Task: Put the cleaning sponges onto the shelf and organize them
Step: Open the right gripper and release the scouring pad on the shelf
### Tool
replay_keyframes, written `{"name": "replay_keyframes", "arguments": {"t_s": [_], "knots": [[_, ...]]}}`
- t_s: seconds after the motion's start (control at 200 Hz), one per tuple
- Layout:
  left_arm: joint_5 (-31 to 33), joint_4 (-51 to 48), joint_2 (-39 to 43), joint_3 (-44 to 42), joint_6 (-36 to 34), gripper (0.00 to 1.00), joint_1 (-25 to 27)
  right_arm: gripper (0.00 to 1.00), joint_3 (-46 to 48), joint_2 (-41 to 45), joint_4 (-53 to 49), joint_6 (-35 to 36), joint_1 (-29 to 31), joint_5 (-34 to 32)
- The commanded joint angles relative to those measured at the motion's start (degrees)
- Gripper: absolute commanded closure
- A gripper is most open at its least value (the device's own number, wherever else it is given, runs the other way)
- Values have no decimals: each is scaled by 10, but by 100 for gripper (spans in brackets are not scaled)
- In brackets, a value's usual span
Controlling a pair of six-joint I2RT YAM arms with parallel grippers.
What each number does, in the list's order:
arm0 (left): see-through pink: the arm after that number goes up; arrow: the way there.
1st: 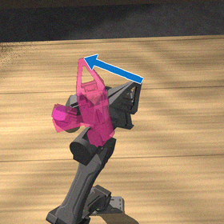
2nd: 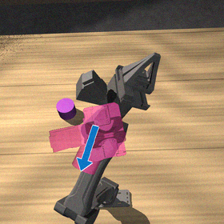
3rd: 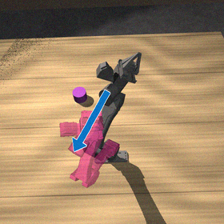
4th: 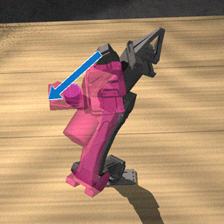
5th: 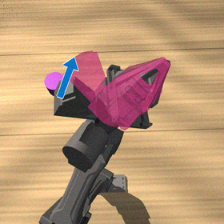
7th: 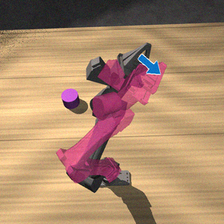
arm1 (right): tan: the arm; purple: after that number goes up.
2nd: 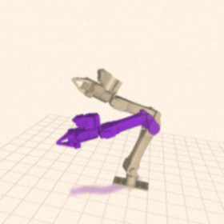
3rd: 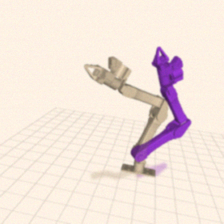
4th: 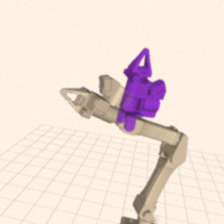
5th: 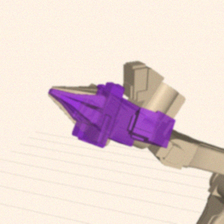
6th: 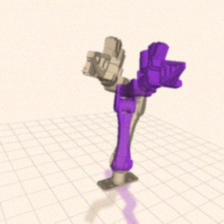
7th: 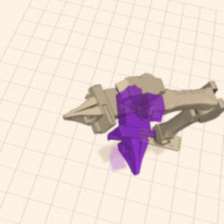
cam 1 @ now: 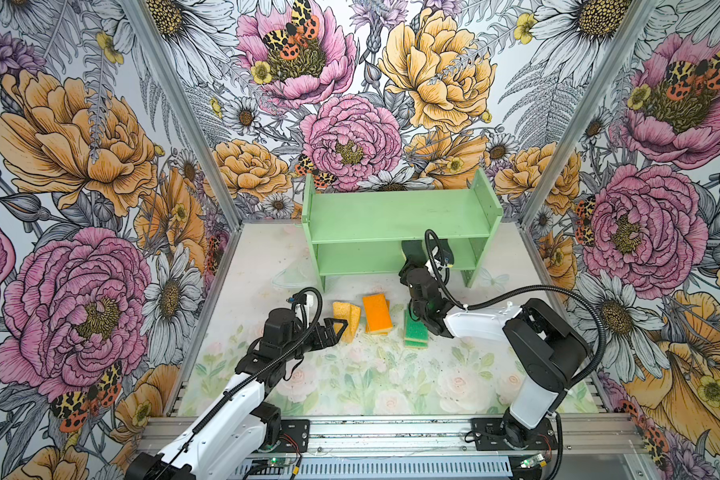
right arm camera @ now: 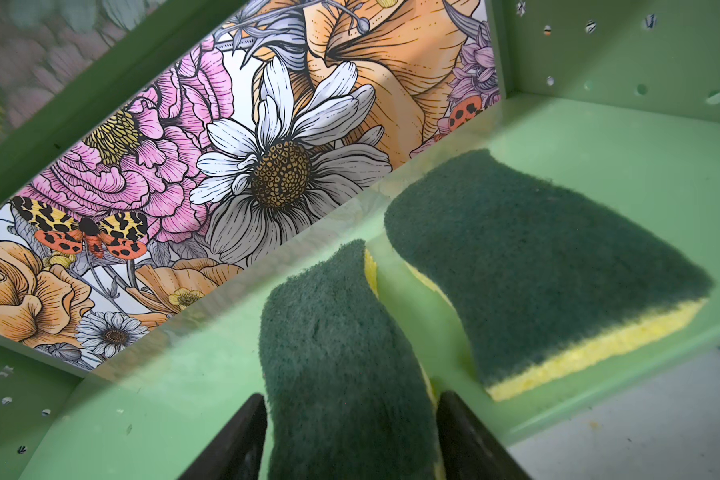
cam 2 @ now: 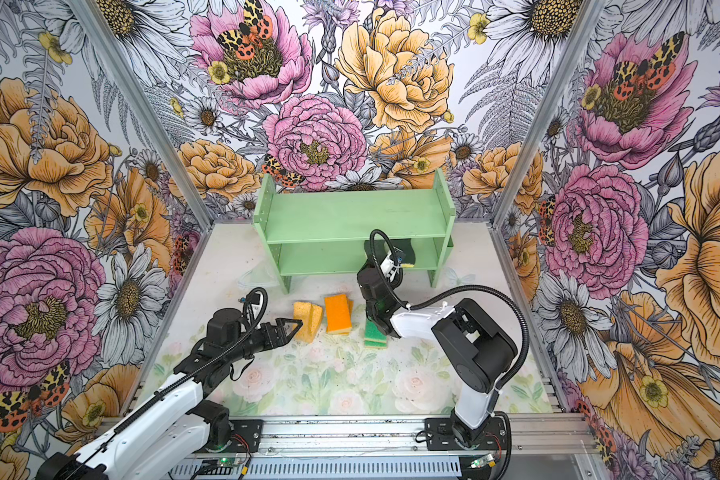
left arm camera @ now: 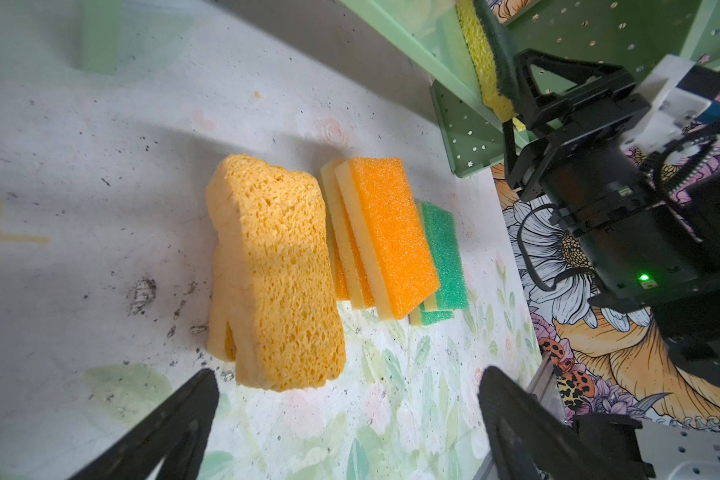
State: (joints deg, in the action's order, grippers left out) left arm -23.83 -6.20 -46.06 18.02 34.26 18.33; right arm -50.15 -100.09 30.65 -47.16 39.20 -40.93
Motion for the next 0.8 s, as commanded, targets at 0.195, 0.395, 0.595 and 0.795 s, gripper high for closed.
{"name": "replay_keyframes", "arguments": {"t_s": [0.195,0.395,0.595,0.795], "knots": [[-10,5,3,-8,-11,1,-6,28,33,43,-43,-9,7,1],[-13,5,1,-6,-11,1,-6,28,45,63,-50,2,9,12],[-13,6,3,-5,-10,1,-6,27,51,101,-96,25,18,15],[-14,10,-2,-6,-10,1,-6,24,64,154,-122,50,17,26]]}}
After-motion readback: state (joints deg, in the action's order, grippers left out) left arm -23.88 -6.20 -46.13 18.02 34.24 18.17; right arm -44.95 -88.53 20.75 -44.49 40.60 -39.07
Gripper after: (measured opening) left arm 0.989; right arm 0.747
